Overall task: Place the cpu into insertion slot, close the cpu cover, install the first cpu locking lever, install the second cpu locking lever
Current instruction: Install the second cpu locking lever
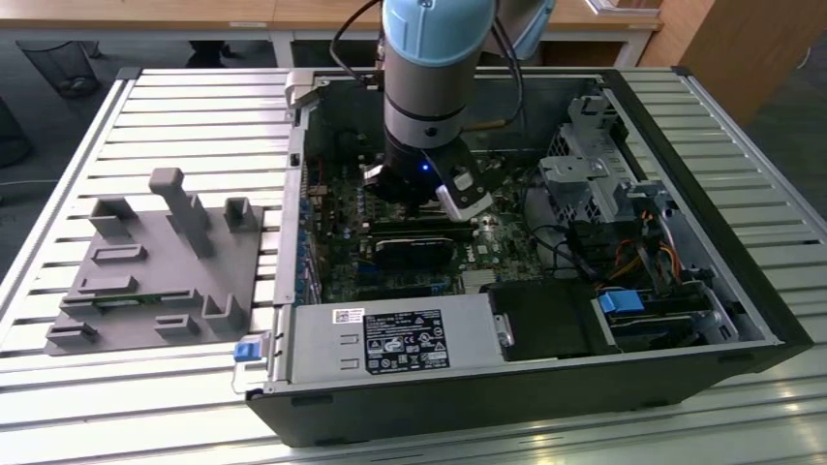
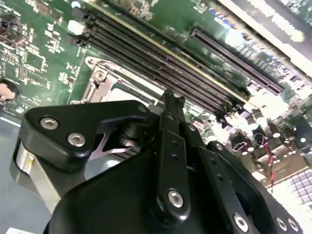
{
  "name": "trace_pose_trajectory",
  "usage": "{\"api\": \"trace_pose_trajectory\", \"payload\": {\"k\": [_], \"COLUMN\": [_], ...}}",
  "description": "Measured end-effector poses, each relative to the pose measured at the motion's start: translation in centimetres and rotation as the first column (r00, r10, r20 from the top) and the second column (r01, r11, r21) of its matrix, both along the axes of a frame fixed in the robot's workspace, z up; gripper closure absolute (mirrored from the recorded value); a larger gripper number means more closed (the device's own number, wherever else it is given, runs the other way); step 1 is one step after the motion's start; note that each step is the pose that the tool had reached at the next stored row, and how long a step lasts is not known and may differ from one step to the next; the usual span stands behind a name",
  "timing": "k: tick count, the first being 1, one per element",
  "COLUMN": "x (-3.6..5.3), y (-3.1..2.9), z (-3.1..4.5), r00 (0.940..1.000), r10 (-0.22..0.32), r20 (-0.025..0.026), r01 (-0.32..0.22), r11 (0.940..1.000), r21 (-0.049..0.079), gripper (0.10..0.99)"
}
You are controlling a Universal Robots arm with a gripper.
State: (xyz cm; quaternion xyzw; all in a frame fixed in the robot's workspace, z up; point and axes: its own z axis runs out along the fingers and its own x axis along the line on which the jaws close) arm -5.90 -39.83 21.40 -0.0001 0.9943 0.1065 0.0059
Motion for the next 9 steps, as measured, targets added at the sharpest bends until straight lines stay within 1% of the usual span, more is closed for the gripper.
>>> {"api": "trace_pose_trajectory", "payload": {"k": [9], "x": [-0.47], "y": [-0.01], "z": [-0.6], "r00": [1.0], "r10": [0.0], "r20": [0.0], "r01": [0.0], "r11": [0.9993], "r21": [0.038], "gripper": [0.98]}}
